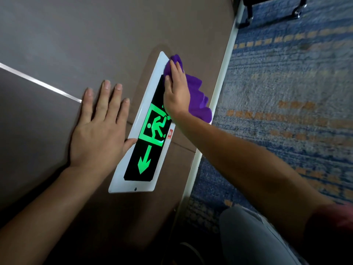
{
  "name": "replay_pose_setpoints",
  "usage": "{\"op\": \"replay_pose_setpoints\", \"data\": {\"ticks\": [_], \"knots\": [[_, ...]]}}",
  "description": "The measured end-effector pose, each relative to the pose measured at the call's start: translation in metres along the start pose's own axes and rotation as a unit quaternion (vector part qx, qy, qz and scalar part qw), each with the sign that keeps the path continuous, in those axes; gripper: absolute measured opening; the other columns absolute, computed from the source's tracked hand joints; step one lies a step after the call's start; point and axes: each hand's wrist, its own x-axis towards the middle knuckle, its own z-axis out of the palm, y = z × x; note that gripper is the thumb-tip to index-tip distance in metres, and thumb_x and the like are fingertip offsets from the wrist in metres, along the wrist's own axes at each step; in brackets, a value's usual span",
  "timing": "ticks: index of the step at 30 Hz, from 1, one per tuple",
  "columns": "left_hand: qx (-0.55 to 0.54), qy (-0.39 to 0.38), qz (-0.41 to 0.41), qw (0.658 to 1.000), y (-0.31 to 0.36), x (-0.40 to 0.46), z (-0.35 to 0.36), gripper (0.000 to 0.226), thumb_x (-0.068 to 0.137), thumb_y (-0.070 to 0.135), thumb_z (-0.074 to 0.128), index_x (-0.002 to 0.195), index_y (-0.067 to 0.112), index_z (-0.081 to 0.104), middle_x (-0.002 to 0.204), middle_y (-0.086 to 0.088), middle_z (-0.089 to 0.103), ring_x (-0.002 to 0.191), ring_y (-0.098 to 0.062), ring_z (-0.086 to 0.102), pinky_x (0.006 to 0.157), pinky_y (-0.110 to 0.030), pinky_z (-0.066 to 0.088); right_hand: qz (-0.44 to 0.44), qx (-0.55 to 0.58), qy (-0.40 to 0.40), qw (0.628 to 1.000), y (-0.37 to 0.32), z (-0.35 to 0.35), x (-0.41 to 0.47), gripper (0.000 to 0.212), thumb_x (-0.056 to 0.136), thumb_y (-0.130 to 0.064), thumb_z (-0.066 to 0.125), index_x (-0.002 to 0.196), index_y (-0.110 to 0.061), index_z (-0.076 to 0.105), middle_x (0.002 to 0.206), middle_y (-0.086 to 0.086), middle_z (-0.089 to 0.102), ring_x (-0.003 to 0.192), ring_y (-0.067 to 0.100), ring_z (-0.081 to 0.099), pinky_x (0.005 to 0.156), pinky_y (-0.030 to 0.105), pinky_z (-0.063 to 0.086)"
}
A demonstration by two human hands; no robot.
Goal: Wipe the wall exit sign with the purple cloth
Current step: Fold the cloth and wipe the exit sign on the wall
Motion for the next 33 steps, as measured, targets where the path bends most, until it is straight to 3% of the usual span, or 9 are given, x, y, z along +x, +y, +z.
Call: {"op": "replay_pose_setpoints", "data": {"ticks": [5,7,10,15,20,27,30,33], "knots": [[0.018,0.004,0.020,1.000,0.005,0.008,0.001,0.101,0.097,0.071,0.030,0.164,0.002,0.003,0.172,-0.023,-0.008,0.159,-0.043,-0.008,0.126,-0.062,-0.002,-0.059,0.015,0.005,0.998,-0.012,0.006,-0.020,0.048,0.111,-0.028,0.037,0.158,-0.019,0.036,0.166,0.005,0.034,0.157,0.026,0.025,0.126,0.046,0.027],[0.031,0.004,0.029,0.999,0.007,0.011,0.002,0.100,0.097,0.071,0.028,0.164,0.000,0.001,0.172,-0.022,-0.007,0.159,-0.043,-0.007,0.126,-0.063,-0.002,-0.005,-0.017,0.007,1.000,0.010,0.003,-0.012,0.049,0.110,-0.032,0.035,0.159,-0.024,0.033,0.167,0.001,0.033,0.155,0.023,0.029,0.125,0.047,0.031],[0.012,0.003,0.031,0.999,0.004,0.011,-0.002,0.101,0.096,0.070,0.035,0.163,0.000,0.005,0.172,-0.020,-0.002,0.159,-0.043,-0.004,0.126,-0.063,-0.001,0.151,-0.015,-0.014,0.988,0.052,-0.013,-0.008,0.050,0.110,-0.034,0.033,0.159,-0.027,0.032,0.164,-0.002,0.038,0.149,0.022,0.040,0.119,0.049,0.041],[0.010,0.002,0.035,0.999,0.005,0.010,-0.002,0.102,0.097,0.070,0.033,0.163,-0.001,0.003,0.172,-0.021,-0.004,0.159,-0.043,-0.006,0.126,-0.064,-0.002,0.202,0.039,0.010,0.979,0.056,-0.009,-0.018,0.049,0.110,-0.026,0.034,0.159,-0.024,0.034,0.164,-0.002,0.038,0.151,0.021,0.037,0.122,0.047,0.036],[0.016,-0.006,0.038,0.999,0.006,0.010,0.000,0.101,0.100,0.069,0.027,0.161,-0.003,-0.010,0.171,-0.023,-0.015,0.158,-0.045,-0.013,0.125,-0.065,-0.002,0.111,0.017,0.053,0.992,0.022,0.002,-0.009,0.048,0.109,-0.025,0.038,0.157,-0.026,0.038,0.168,-0.006,0.031,0.158,0.017,0.020,0.123,0.051,0.033],[0.005,0.001,0.031,1.000,0.005,0.011,-0.001,0.102,0.099,0.070,0.030,0.161,-0.002,-0.009,0.171,-0.023,-0.012,0.158,-0.044,-0.012,0.126,-0.063,-0.003,-0.074,0.052,0.023,0.996,-0.043,0.008,-0.004,0.046,0.107,-0.022,0.042,0.153,-0.019,0.048,0.163,0.003,0.041,0.157,0.025,0.023,0.128,0.043,0.021],[0.005,0.000,0.032,0.999,0.004,0.010,-0.001,0.100,0.100,0.069,0.030,0.163,-0.001,-0.006,0.171,-0.022,-0.011,0.158,-0.044,-0.012,0.126,-0.063,-0.002,-0.080,-0.003,0.035,0.996,-0.029,0.010,0.000,0.049,0.105,-0.032,0.037,0.152,-0.025,0.048,0.162,0.000,0.043,0.155,0.023,0.029,0.126,0.040,0.024],[0.007,0.000,0.032,0.999,0.005,0.010,0.000,0.100,0.100,0.069,0.029,0.163,0.000,-0.003,0.172,-0.021,-0.009,0.159,-0.044,-0.010,0.126,-0.063,-0.001,-0.004,-0.022,0.053,0.998,-0.001,0.006,-0.001,0.049,0.106,-0.033,0.034,0.154,-0.027,0.043,0.163,-0.003,0.041,0.153,0.022,0.032,0.123,0.048,0.032]]}}
